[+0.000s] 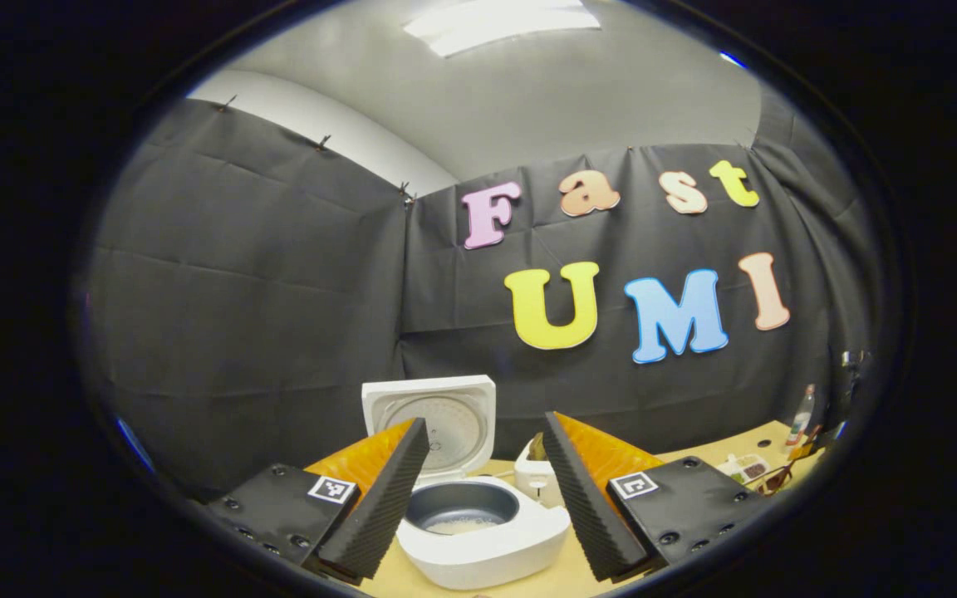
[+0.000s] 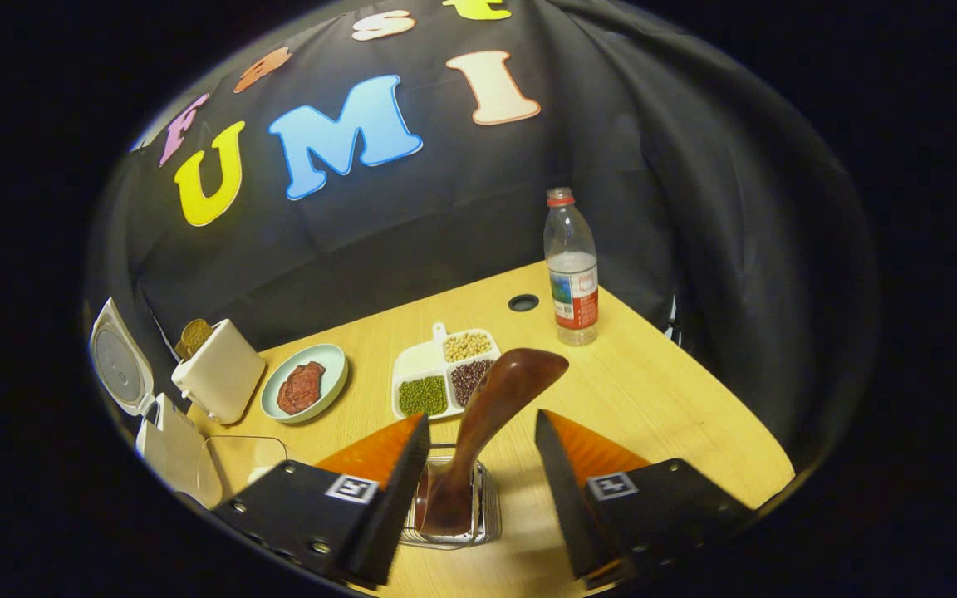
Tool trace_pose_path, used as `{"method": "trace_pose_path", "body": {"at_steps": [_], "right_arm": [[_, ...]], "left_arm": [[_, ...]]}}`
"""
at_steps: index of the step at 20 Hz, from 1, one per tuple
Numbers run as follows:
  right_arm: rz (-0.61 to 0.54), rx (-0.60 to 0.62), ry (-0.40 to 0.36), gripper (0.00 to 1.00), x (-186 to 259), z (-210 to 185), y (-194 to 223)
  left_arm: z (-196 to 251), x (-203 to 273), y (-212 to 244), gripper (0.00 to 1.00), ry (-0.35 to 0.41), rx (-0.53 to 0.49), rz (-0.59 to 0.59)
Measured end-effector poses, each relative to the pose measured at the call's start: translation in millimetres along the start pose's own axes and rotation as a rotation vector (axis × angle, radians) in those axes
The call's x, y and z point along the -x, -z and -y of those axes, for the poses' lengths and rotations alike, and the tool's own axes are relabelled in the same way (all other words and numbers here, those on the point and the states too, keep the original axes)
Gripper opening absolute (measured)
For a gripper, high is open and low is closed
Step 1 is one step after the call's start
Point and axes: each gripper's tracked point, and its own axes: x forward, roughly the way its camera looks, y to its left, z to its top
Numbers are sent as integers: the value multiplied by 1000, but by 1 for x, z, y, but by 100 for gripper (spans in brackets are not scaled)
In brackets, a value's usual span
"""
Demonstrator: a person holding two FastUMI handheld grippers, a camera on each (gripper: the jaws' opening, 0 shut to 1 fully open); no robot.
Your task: Close the left gripper, press the button to open the rice cooker; take a wooden spoon from the chopstick holder with the right hand, scoop a spoonful of rice and pour it into the rice cooker, then put the wooden spoon back into the chopstick holder.
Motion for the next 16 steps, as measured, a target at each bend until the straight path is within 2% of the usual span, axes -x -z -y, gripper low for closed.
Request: {"method": "trace_pose_path", "body": {"at_steps": [2,5,6,7,8,9,10,11,14,15,16], "right_arm": [[-23,-45,-19,50,-1,-4,4],[-87,-76,-102,50,-2,-19,14],[-89,-66,-95,50,2,-18,15],[-83,-95,-81,41,-25,-19,11],[-90,-115,-96,18,2,-13,11],[-85,-125,-109,18,-1,-21,10],[-57,-119,-72,18,-17,-16,11],[-48,-103,-73,5,1,-19,5],[2,-32,-73,5,20,-28,-12],[24,-3,-73,5,26,-32,-18],[49,22,-68,5,32,-35,-28]], "left_arm": [[-1,0,1,99,-1,-2,-6],[-4,1,6,95,3,11,-18],[-5,0,7,95,3,15,-20],[-5,0,7,95,3,20,-22],[-7,0,9,95,3,26,-23],[-9,-1,11,95,5,32,-23],[-11,-1,10,95,8,34,-24],[-13,-1,12,95,9,31,-23],[-17,-4,10,95,18,35,-18],[-17,-4,10,99,24,38,-15],[-18,-7,10,95,31,40,-13]]}}
